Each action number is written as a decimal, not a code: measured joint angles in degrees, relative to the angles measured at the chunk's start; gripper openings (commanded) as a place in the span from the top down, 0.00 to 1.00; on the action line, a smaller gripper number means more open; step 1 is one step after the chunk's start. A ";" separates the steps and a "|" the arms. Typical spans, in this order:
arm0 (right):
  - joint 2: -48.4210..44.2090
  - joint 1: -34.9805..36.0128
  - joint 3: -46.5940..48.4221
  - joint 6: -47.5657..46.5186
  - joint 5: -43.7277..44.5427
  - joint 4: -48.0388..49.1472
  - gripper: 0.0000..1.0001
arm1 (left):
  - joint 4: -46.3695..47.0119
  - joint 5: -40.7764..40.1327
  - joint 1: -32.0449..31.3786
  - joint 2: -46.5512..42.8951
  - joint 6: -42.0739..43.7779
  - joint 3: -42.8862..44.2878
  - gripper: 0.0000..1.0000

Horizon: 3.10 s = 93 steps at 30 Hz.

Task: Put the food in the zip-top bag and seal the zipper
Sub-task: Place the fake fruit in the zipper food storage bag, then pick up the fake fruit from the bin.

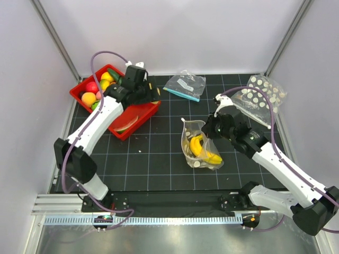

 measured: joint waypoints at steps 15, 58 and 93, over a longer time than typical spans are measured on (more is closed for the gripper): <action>0.33 0.00 0.00 0.61 -0.28 0.50 0.94 | 1.70 -5.68 -30.86 -15.80 -5.68 -11.74 0.58; -3.82 0.00 0.00 0.61 1.14 -1.51 0.98 | -1.51 -22.18 -28.61 -10.64 -5.27 -9.18 0.00; -5.70 0.00 -0.79 0.33 -0.52 -1.44 0.98 | 11.50 -28.48 14.67 8.74 7.76 -8.94 0.00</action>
